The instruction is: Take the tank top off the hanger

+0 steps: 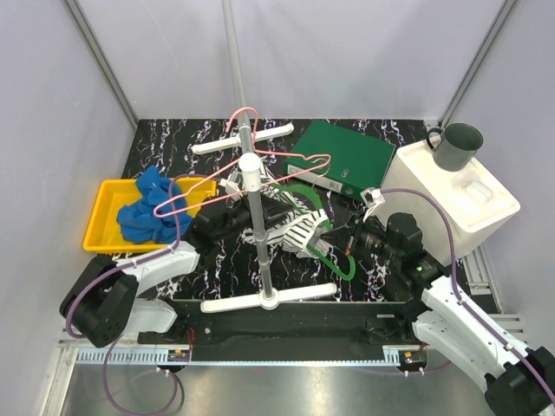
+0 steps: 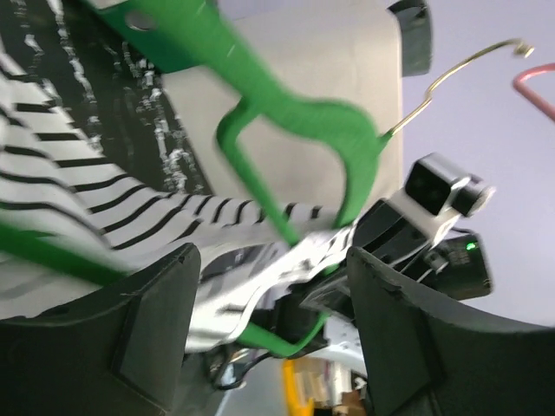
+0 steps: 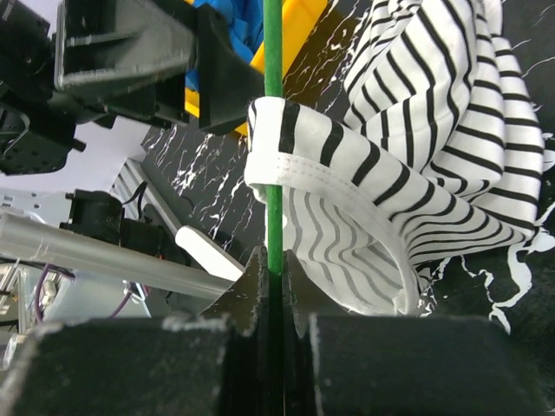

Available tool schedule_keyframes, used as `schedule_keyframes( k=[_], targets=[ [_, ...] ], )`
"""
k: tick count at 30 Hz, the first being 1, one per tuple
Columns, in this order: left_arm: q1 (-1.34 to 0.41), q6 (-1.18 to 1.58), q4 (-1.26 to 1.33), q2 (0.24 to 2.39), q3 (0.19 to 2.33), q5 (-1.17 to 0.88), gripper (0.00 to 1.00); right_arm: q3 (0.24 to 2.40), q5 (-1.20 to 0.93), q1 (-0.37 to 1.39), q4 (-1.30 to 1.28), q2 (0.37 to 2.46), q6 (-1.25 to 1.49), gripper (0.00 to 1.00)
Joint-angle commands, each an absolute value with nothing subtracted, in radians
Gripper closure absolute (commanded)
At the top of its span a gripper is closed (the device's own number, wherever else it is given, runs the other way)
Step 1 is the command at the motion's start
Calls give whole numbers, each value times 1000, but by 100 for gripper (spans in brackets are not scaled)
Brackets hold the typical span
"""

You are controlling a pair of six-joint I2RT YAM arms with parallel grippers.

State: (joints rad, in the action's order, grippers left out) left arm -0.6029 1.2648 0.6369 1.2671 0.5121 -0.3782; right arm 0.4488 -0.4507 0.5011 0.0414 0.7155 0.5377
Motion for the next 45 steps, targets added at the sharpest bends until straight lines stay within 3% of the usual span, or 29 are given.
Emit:
schedule_keyframes(
  k=[1, 11, 25, 32, 39, 45],
  targets=[
    [-640, 1411, 879, 1318, 554, -282, 30, 437, -509, 502, 152, 683, 514, 100],
    [-695, 1577, 1045, 1394, 537, -123, 40, 419, -525, 502, 140, 666, 500, 100],
    [-703, 1450, 925, 1282, 495, -3, 43, 453, -555, 502, 123, 660, 518, 100],
    [-692, 1436, 841, 1243, 460, 41, 29, 453, -548, 502, 114, 606, 568, 100],
    [-690, 1330, 400, 1016, 505, 190, 18, 454, -555, 502, 72, 586, 534, 100],
    [-689, 1396, 315, 1009, 560, 247, 17, 434, -583, 502, 71, 597, 503, 100]
  ],
)
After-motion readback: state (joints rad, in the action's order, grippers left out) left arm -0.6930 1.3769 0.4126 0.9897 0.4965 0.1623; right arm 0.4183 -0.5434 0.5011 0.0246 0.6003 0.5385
